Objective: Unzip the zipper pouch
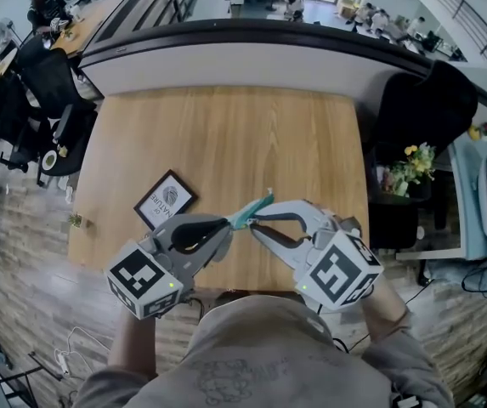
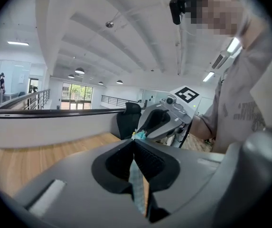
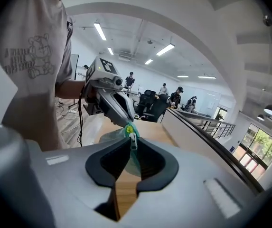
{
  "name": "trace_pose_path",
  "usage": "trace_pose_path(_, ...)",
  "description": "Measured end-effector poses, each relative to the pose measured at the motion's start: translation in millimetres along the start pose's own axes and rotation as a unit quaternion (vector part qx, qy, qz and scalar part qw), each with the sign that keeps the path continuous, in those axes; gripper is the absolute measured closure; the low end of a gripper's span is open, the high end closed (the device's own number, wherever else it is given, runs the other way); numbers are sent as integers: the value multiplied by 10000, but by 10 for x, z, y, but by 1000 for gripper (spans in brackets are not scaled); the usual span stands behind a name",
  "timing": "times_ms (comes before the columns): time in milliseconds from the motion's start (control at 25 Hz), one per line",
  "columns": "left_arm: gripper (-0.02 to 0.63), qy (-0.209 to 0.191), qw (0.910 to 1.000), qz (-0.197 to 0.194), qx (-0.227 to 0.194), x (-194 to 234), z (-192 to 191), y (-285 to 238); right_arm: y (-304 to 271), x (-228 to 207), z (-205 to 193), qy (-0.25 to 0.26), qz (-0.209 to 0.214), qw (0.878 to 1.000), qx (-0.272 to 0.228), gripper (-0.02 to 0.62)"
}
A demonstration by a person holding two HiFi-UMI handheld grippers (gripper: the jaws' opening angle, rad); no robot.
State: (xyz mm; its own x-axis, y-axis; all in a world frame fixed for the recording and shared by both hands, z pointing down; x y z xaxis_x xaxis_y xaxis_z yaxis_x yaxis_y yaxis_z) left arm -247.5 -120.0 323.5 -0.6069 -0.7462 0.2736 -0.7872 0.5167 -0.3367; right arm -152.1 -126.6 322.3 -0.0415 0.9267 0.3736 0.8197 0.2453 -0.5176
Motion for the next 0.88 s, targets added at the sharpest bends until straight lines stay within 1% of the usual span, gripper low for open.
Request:
trace_pose_path(120, 599, 209, 9995, -245, -25, -43, -29, 17, 30, 9, -22, -42, 98, 9999, 38, 543)
trace_pose_path(240, 600, 345, 9986, -387, -99, -77, -30, 28, 57, 5, -47, -93, 142, 9999, 30, 543)
trace_pose_path(360, 600, 414, 9978, -497, -161, -94, -26, 35, 71, -13, -114, -187, 134, 9997, 26, 545)
trace_pose_path(560, 600, 491, 9959, -707, -275, -130, 16, 96, 99, -71, -254, -227, 136, 9994, 241, 545)
trace_pose_path(680, 600, 486, 9957, -687, -398, -97, 44, 189, 123, -125, -365, -282, 86, 9987, 412, 545)
trace_pose_path(880, 600, 454, 9964, -505, -516, 14, 82, 338, 165, -258, -635, -541, -38, 9961, 698, 545)
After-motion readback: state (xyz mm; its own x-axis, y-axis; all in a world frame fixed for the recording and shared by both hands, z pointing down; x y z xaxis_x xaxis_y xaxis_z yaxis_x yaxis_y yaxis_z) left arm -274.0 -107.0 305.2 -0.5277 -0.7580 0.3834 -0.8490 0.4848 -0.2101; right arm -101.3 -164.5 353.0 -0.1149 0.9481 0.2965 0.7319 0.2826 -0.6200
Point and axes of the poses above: the fingertips, and each gripper's own axes: y backward along the fingers, x to its left, z out of its top, the point moved 4 cm from there along y, backward along the fingers, and after that the axes turned 8 degrees about y, right-handed, at the moved point
